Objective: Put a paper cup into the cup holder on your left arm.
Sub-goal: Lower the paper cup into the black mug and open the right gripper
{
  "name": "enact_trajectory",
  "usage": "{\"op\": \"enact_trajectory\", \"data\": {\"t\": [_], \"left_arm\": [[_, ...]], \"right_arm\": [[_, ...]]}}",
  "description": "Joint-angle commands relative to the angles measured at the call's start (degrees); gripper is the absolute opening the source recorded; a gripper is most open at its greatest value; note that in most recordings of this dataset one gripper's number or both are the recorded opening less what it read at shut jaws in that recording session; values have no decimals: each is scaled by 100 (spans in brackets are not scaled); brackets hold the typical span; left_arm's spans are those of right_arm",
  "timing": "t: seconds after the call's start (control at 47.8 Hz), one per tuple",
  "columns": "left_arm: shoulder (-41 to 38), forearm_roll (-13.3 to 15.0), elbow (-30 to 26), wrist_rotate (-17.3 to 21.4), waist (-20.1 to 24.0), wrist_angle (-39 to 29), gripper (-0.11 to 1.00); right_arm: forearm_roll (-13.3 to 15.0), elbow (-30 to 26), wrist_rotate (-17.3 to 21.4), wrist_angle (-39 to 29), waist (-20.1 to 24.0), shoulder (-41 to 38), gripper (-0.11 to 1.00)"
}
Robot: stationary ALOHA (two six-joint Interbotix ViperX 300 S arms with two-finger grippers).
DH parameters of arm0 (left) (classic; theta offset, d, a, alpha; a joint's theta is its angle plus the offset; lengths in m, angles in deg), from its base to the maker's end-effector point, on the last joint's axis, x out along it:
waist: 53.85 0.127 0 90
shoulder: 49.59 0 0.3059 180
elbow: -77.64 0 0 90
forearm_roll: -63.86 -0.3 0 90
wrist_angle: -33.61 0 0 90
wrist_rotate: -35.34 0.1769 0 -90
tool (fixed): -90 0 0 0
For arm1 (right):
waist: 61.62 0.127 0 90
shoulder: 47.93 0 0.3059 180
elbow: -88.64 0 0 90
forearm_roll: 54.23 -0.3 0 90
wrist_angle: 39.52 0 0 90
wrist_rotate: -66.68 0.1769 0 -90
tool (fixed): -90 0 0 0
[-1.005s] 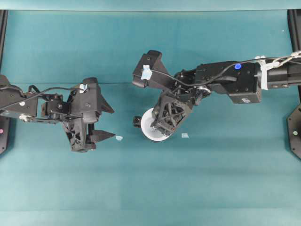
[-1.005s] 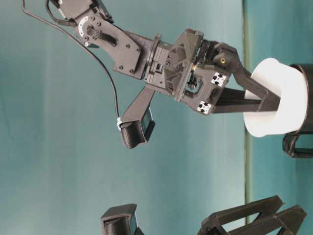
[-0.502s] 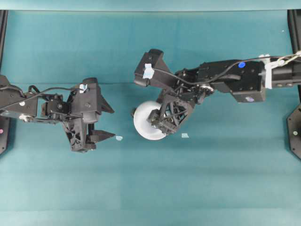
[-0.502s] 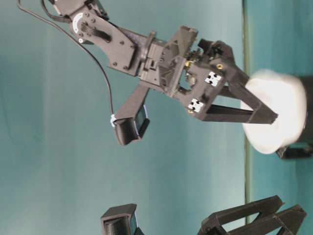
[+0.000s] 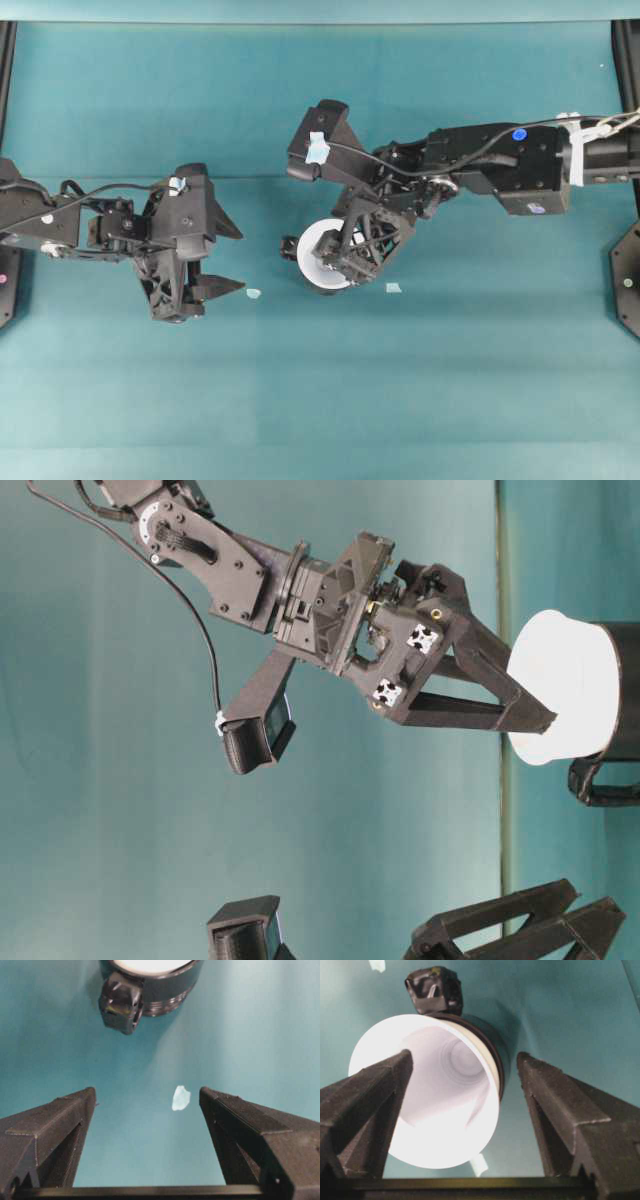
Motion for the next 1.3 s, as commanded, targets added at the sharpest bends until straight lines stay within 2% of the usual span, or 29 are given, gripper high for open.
{"op": "enact_trajectory", "data": {"t": [0.0,0.46,0.816,0.984,1.277], "left_arm": [[9,-9,-105,-9,9,44,92],[0,0,-105,0,0,44,92],[0,0,-123,-9,0,62,92],[0,0,-123,-9,0,62,92],[0,0,-123,-9,9,62,92]], "right_arm": [[0,-44,-53,-9,9,167,83],[9,-44,-44,-35,70,202,83],[26,167,-62,-97,158,738,83],[132,396,-62,-79,237,1002,83],[475,870,-70,185,343,1635,83]]}}
